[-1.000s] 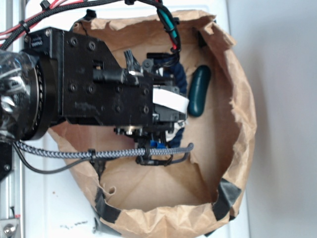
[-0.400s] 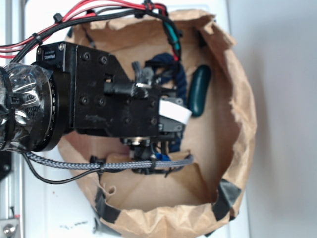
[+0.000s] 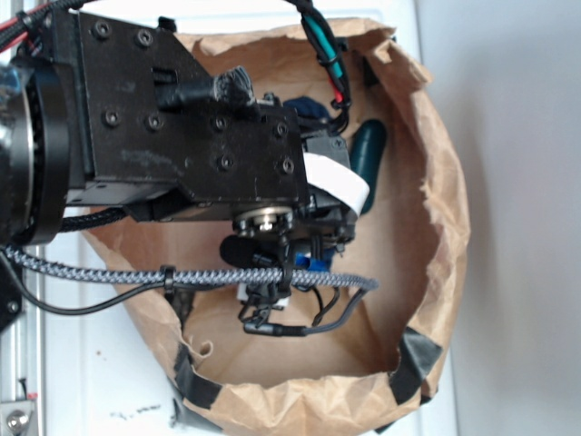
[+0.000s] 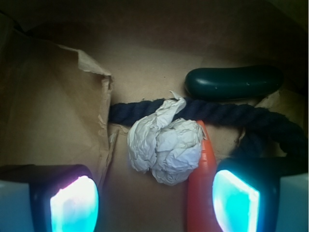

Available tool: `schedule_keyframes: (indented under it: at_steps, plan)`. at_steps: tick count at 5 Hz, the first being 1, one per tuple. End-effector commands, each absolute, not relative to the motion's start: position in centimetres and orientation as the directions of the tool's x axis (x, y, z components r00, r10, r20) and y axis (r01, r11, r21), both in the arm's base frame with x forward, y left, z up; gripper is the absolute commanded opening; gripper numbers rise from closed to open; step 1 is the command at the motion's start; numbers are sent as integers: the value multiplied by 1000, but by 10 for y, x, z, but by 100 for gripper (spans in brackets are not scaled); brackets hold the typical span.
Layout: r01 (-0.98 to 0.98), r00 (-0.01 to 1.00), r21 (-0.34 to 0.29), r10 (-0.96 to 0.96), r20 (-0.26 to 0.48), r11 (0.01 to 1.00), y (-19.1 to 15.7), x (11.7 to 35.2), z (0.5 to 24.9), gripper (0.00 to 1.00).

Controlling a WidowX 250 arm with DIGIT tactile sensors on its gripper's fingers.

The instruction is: Grab the white paper.

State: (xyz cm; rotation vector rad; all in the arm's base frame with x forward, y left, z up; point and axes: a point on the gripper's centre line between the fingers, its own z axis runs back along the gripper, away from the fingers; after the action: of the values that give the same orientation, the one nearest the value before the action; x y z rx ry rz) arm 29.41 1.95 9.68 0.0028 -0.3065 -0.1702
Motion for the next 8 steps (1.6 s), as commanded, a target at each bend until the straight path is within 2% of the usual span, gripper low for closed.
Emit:
schedule_keyframes:
  at_steps: [1, 2, 3, 5, 6, 7, 8]
  plan:
    - [150, 896, 102, -179, 406, 983, 9, 307, 111, 100]
    - [171, 903, 101, -197, 382, 980, 9, 312, 95, 100]
    - [157, 904, 156, -206, 376, 975, 10, 313, 75, 100]
    - [145, 908, 188, -206, 365, 971, 13, 314, 60, 100]
    - [136, 914, 196, -199, 354, 971, 16, 316, 53, 37]
    - [112, 927, 192, -173, 334, 975, 18, 319, 53, 0]
    - [91, 935, 175, -145, 324, 980, 21, 324, 64, 0]
